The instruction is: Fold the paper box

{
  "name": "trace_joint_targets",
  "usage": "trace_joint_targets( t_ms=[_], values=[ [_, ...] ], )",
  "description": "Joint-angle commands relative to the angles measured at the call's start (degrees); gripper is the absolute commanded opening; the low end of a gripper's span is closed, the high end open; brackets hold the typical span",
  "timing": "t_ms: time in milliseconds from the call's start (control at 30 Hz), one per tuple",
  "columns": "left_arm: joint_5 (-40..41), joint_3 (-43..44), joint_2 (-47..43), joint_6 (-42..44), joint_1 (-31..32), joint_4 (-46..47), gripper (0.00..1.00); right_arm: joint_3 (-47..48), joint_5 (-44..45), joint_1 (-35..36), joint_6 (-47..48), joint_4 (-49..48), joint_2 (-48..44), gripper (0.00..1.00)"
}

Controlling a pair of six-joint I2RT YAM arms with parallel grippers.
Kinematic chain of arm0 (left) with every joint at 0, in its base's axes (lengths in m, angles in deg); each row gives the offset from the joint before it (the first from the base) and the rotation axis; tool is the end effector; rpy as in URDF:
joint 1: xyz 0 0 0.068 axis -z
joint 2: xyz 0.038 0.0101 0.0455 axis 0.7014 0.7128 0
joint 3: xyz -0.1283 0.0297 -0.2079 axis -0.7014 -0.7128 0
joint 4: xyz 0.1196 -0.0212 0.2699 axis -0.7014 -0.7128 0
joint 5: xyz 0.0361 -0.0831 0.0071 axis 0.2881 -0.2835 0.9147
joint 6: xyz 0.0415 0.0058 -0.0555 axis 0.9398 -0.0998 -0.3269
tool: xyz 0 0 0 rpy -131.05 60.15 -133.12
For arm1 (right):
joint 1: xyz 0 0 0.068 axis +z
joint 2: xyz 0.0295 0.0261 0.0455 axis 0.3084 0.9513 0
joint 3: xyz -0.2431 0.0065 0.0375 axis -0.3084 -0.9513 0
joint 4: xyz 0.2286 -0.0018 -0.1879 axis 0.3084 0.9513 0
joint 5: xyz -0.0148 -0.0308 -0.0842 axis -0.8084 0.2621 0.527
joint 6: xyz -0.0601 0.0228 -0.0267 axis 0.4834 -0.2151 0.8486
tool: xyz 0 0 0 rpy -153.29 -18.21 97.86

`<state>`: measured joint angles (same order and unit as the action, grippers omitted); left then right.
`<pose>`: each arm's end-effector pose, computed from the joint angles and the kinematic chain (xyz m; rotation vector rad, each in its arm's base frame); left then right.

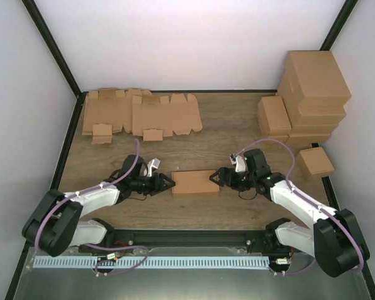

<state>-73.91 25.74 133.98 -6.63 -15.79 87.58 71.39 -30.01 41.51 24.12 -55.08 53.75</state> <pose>0.2094 -0.1546 0.0760 0.0120 2.5831 -1.3443 0.2227 0.1310 0.1191 -0.0324 2.5779 1.1328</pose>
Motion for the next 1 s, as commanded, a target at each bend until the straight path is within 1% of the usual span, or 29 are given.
trace_joint_targets(
  t_ms=[0,100,200,233,300,400,500,600,733,833,900,967],
  values=[
    [-3.44,-0.82,2.96,-2.17,-0.28,9.05,0.47,-1.17,-0.12,-0.06,-0.72,-2.57,-1.49,0.89],
    [-2.25,-0.49,3.79,-0.80,-0.37,7.71,0.42,-2.10,-0.10,-0.13,-0.89,-3.20,-2.04,0.90],
    [-1.79,-0.29,5.26,0.37,-0.44,7.32,0.34,-2.74,-0.45,-0.14,-0.99,-3.73,-2.13,0.90],
    [-2.13,-0.25,6.74,0.59,-0.45,7.78,0.30,-2.88,-0.66,-0.15,-0.84,-3.87,-2.01,0.90],
    [-3.11,-0.36,8.84,0.65,-0.45,8.85,0.28,-3.08,-0.78,-0.16,-0.57,-3.86,-1.93,0.90],
    [-2.47,-0.81,10.06,0.84,-0.53,9.76,0.26,-3.38,-0.89,-0.06,-0.09,-3.90,-1.81,0.90],
    [-1.63,-1.47,9.56,0.74,-1.05,9.54,0.16,-3.55,-1.19,-0.17,0.28,-3.62,-1.21,0.95],
    [-1.39,-2.57,8.25,0.74,-2.06,9.11,0.12,-4.04,-2.53,-0.97,0.27,-3.67,-0.85,1.00],
    [-2.42,-3.60,7.38,1.83,-3.83,8.01,0.10,-6.50,-10.62,-5.00,-0.50,-7.32,-0.59,1.00],
    [-2.79,-3.63,7.30,2.54,-3.96,7.44,0.10,-8.14,-16.60,-5.92,-2.81,-11.19,0.03,0.97],
    [-2.93,-3.47,7.43,2.88,-3.98,7.27,0.11,-9.31,-20.24,-5.93,-5.53,-15.34,0.17,0.92],
    [-2.83,-3.37,7.70,3.07,-3.97,7.16,0.10,-10.03,-21.48,-5.97,-8.07,-17.65,-0.10,0.89]
  ],
)
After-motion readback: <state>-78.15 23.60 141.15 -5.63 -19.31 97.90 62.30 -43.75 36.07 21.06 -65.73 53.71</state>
